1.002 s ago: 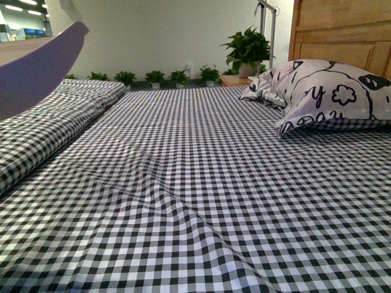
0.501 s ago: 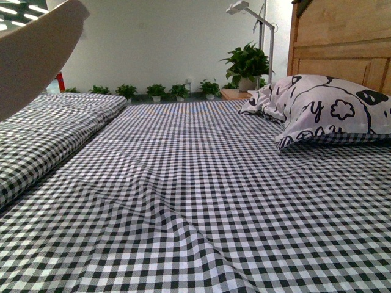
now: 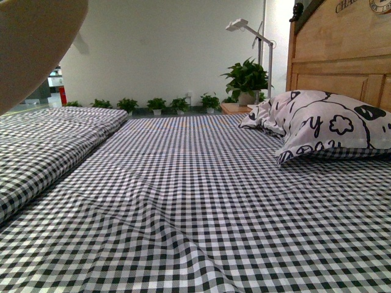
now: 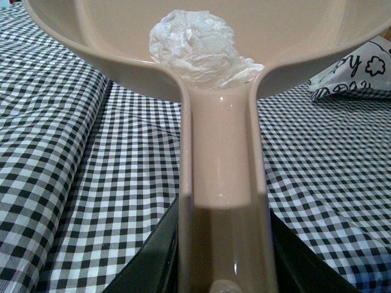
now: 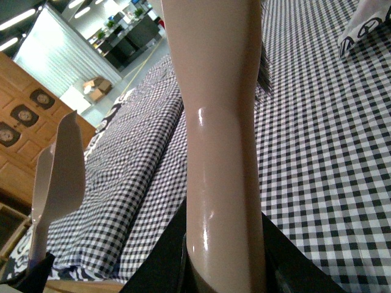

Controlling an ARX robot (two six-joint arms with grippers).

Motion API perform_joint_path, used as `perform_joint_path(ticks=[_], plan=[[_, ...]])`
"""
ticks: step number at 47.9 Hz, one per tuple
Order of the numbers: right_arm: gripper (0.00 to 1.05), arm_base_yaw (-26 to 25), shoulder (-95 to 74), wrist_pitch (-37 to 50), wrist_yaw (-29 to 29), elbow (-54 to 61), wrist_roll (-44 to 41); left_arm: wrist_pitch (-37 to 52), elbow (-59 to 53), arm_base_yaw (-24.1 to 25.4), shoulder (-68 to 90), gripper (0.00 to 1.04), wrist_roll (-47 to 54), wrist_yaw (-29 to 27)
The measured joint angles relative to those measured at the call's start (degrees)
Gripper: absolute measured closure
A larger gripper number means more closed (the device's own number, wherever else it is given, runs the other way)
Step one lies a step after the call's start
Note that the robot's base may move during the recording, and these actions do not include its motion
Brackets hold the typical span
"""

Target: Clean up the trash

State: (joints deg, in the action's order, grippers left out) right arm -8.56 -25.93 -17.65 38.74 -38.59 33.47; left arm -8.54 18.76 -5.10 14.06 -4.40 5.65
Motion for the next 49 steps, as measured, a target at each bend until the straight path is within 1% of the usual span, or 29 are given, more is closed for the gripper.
perform_joint_path(ticks=[9,49], plan=[[0.85,0.0,0.0,0.0,0.0,0.0,-1.7,0.0,0.0,0.0,0.0,0.78,0.0,0.0],[0.85,0.0,0.0,0.0,0.0,0.0,-1.9,0.0,0.0,0.0,0.0,0.78,0.0,0.0]])
